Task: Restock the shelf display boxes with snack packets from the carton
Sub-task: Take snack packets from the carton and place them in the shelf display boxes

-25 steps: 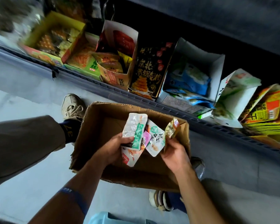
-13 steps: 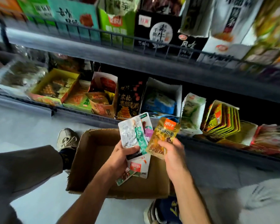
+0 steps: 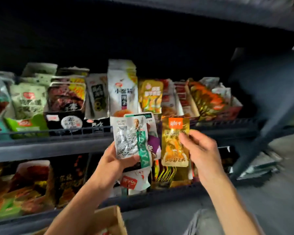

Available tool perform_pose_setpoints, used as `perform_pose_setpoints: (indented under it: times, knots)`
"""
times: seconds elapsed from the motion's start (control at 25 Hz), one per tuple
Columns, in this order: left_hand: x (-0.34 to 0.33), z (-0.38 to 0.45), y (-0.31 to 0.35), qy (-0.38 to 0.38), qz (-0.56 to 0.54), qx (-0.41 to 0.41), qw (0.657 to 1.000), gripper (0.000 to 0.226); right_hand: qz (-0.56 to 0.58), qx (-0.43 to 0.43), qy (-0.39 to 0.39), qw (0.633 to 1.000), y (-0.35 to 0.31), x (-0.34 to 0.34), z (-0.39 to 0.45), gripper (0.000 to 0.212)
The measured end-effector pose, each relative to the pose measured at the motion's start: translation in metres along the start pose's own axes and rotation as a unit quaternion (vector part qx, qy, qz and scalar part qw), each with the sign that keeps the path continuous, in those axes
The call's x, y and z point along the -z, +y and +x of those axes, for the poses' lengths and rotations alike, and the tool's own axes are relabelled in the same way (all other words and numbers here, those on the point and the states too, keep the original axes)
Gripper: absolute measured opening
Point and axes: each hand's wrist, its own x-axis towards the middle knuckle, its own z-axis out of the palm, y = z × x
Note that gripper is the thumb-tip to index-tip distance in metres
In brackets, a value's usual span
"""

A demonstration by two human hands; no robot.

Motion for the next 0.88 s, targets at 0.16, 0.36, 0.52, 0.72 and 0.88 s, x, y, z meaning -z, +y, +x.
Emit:
perform_pose_setpoints:
  times: [0.16,0.36,0.52,0.72,0.88]
  knots:
    - [-0.044,0.037,0.013,-0.003,-0.014,0.004,1.0,0.043,-0.025,0.089,0.109,0.99,-0.04,0.092,0.08,0.007]
    - [-0.068,0.056,0.002,-0.005,0.001,0.041,0.999,0.043,-0.07,0.197,0.142,0.968,-0.082,0.15,0.156,0.018]
    - [-0.073,0.062,-0.002,-0.006,0.009,0.061,0.998,0.044,-0.258,0.17,0.019,0.951,-0.08,0.145,0.192,0.017]
    - [-0.072,0.067,-0.003,-0.009,0.013,0.058,0.998,0.044,-0.399,0.037,-0.061,0.914,-0.062,0.14,0.213,0.008]
    - [-0.072,0.065,-0.007,-0.017,0.012,0.049,0.999,0.042,-0.342,0.143,0.063,0.927,-0.045,0.136,0.197,0.035]
